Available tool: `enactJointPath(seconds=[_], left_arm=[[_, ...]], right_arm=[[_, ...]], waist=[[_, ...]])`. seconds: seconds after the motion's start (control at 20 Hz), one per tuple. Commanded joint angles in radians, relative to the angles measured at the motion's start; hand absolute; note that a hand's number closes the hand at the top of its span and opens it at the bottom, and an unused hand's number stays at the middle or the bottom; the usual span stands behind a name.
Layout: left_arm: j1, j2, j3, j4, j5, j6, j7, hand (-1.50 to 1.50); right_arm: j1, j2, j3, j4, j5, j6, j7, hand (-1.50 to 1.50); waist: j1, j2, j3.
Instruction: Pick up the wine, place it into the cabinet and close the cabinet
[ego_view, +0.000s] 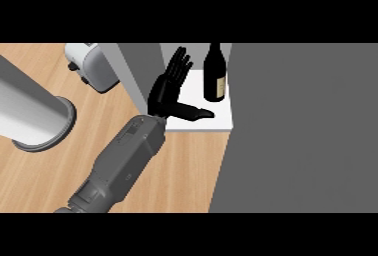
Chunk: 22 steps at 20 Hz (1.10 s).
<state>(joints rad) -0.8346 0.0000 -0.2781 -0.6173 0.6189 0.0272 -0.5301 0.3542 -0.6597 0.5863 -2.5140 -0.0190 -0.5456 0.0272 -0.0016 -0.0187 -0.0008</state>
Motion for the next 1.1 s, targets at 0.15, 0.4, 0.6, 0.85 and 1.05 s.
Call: enactJointPath(seconds=[0.15,0.4,0.6,0.85,1.05], left_arm=[[0.218,0.008,-0.093,-0.246,-0.015,0.04,0.06,-1.5],[0.397,0.032,-0.159,-0.517,-0.02,0.101,0.117,-1.5],[0.513,0.082,-0.147,-0.577,-0.01,0.063,0.09,-1.5],[0.681,0.121,-0.19,-0.763,-0.01,0.064,0.105,-1.5],[0.711,0.214,-0.108,-0.797,0.047,-0.021,0.117,-1.5]], right_arm=[[0.075,-0.034,0.015,-0.246,-0.017,-0.022,0.108,-1.5],[0.092,-0.024,0.01,-0.181,-0.031,-0.012,0.036,-1.5],[0.103,-0.052,0.021,-0.242,0.004,-0.021,0.078,-1.5],[0.087,-0.107,0.006,-0.244,-0.001,0.02,0.094,-1.5],[0.115,-0.152,-0.003,-0.244,-0.05,0.074,0.039,-1.5]], waist=[[0.019,-0.005,0.0],[0.019,-0.001,0.002],[0.001,0.008,0.0],[0.008,0.009,-0.001],[-0.006,0.012,0.0]])
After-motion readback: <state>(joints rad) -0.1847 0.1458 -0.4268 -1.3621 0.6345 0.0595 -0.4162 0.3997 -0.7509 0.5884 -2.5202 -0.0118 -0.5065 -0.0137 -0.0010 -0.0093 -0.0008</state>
